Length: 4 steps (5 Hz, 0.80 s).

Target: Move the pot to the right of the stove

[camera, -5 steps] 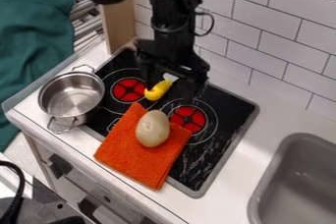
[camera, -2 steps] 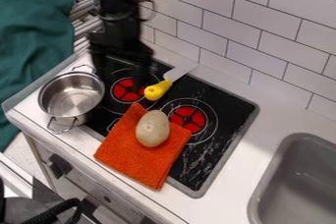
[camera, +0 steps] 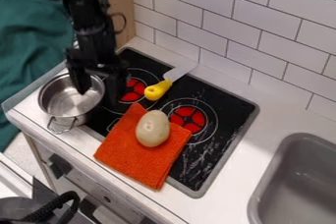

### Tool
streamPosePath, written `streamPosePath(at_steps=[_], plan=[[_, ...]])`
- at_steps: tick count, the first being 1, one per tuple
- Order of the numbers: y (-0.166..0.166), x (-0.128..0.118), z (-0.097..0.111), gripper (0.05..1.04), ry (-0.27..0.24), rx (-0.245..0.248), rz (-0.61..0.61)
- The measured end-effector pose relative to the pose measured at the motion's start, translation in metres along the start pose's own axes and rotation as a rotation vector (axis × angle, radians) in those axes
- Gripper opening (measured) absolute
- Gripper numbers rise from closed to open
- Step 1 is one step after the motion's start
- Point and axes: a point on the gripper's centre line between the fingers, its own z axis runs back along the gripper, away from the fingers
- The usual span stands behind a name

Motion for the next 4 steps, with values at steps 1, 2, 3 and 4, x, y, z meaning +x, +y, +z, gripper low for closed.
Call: streamPosePath(at_steps=[1, 2, 3, 4], plan=[[0.001, 0.001, -0.023, 1.009, 0.034, -0.028, 0.011], [0.007, 0.007, -0.035, 1.006, 0.022, -0.003, 0.033], [0.014, 0.01, -0.038, 0.956, -0.034, 0.078, 0.048], [0.018, 0.007, -0.037, 0.723, -0.074, 0.134, 0.033]])
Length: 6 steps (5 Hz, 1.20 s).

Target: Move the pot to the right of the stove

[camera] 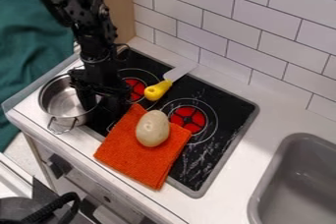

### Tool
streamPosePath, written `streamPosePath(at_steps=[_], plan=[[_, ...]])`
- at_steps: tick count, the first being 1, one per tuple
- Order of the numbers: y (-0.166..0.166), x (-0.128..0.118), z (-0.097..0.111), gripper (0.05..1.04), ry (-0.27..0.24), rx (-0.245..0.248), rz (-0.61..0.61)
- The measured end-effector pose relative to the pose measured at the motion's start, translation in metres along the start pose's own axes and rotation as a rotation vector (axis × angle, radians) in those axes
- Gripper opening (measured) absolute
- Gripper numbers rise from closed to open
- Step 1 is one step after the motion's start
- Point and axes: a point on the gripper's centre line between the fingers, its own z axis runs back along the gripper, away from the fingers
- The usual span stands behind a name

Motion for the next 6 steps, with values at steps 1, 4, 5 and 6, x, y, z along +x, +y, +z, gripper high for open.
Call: streamPosePath(at_steps=[1, 4, 5, 6], plan=[[-0.002, 0.001, 0.0, 0.427, -0.026, 0.007, -0.016], [-0.023, 0.011, 0.035, 0.056, -0.096, 0.065, -0.076], [-0.058, 0.02, 0.074, 0.056, -0.152, 0.1, -0.152], [-0.099, 0.024, 0.095, 0.056, -0.146, 0.086, -0.221]])
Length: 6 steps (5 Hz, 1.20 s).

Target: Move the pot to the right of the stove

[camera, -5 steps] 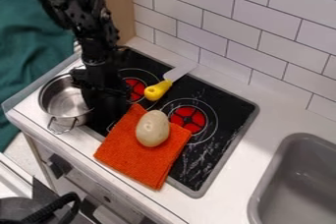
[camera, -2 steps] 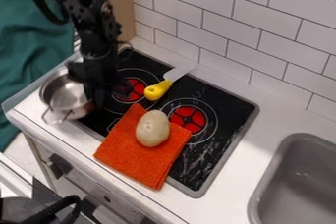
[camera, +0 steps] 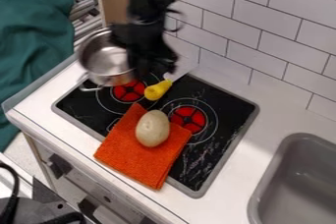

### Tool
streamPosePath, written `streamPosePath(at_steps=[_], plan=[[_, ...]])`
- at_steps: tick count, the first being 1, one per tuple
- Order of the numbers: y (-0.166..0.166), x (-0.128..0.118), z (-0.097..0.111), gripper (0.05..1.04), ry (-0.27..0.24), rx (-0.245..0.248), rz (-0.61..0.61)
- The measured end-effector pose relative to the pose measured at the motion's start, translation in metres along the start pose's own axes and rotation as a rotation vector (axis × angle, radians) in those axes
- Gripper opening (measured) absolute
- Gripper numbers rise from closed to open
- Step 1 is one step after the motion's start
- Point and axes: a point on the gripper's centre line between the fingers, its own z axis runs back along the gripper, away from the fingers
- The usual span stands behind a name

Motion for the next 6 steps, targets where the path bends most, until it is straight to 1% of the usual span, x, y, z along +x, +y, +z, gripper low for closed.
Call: streamPosePath(at_steps=[1, 2, 3, 4, 5, 6], plan=[[-0.045, 0.018, 0.02, 0.056, -0.013, -0.064, -0.075], [-0.094, 0.022, 0.015, 0.056, 0.045, -0.105, -0.122], [-0.143, 0.03, 0.008, 0.056, 0.079, -0.083, -0.197], [-0.158, 0.028, -0.008, 0.056, 0.126, -0.088, -0.241], [-0.162, 0.03, -0.03, 0.056, 0.173, -0.093, -0.275], [-0.155, 0.03, -0.047, 0.056, 0.192, -0.097, -0.273]])
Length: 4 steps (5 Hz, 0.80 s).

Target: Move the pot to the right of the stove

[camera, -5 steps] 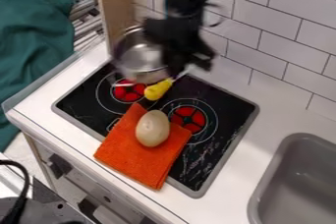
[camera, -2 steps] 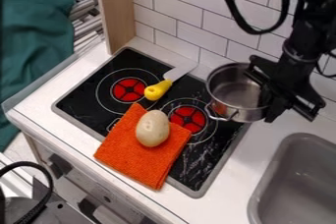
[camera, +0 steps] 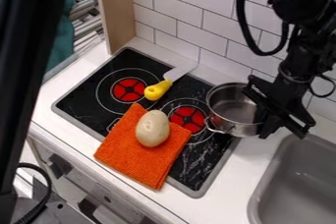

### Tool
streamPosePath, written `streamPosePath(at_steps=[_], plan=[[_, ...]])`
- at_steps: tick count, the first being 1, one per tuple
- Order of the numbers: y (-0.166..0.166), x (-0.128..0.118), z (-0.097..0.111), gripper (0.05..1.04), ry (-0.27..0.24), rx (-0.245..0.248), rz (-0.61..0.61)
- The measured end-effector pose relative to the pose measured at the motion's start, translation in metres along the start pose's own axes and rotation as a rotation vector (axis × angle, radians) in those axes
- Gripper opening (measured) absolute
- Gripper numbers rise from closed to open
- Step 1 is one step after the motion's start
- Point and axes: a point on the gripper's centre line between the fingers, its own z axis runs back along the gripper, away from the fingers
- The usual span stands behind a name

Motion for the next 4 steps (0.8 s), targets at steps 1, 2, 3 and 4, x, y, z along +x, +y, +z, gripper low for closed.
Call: streamPosePath(at_steps=[1, 2, 3, 4], plan=[[0.014, 0.006, -0.009, 0.056, -0.033, -0.009, 0.038], [0.017, 0.009, -0.01, 0.077, -0.055, -0.013, 0.05], [0.018, 0.003, -0.014, 0.228, -0.045, -0.006, 0.064], [0.022, -0.004, 0.004, 0.487, -0.078, -0.006, 0.092]])
